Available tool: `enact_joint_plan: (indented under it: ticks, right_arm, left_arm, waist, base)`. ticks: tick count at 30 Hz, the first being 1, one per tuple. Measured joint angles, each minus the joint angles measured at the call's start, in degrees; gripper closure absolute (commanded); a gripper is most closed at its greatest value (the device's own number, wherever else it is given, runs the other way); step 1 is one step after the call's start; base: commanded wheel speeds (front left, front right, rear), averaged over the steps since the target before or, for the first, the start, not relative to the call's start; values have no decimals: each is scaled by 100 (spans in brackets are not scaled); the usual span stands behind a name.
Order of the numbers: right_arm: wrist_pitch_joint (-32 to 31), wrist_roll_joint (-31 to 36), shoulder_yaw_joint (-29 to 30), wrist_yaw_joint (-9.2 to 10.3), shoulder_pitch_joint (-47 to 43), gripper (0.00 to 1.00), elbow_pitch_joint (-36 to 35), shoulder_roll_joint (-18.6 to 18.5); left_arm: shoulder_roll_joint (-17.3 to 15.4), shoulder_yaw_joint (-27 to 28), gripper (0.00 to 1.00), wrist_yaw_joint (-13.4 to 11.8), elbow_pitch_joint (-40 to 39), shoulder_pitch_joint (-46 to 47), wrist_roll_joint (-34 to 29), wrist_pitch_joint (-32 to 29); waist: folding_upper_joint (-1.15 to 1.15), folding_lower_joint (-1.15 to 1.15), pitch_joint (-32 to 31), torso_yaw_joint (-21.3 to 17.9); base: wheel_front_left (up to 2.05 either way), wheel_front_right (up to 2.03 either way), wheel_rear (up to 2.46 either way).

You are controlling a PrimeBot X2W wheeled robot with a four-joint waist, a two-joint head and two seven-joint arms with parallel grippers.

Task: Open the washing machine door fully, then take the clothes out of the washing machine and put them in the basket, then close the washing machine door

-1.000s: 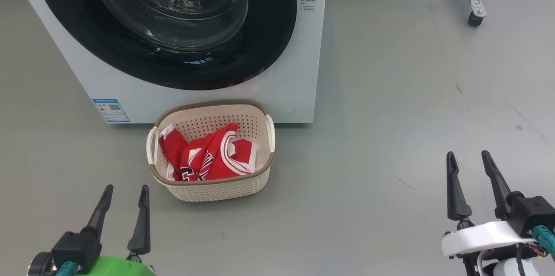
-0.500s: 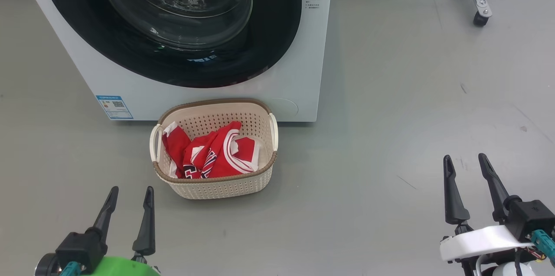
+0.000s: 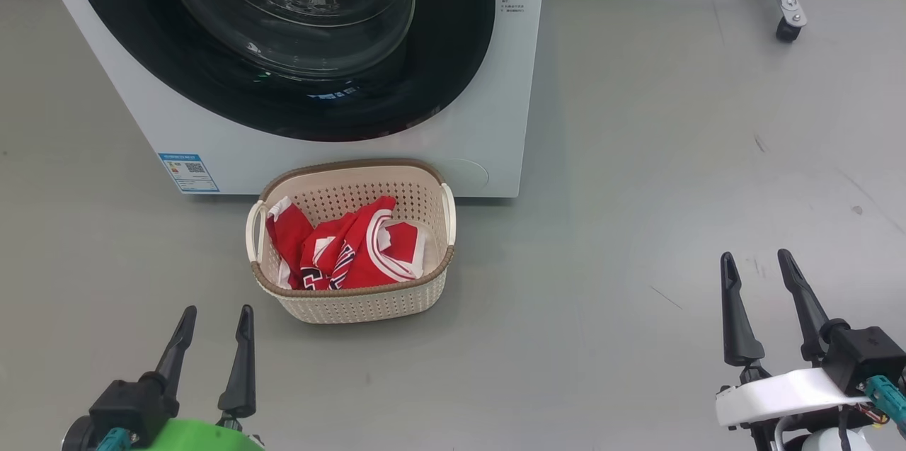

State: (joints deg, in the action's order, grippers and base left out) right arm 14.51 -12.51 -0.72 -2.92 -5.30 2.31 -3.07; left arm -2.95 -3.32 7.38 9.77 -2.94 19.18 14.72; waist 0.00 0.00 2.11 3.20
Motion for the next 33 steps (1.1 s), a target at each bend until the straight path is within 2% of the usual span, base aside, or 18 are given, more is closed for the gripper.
enact_joint_plan:
  ticks: [33]
  right_arm:
    - [0, 48, 45, -55, -21, 0, -38, 71]
  left_arm:
    - [-121, 45, 0, 0, -34, 0, 48, 0]
  waist:
    - [0, 0, 44, 35]
  base:
    - [0, 0, 0]
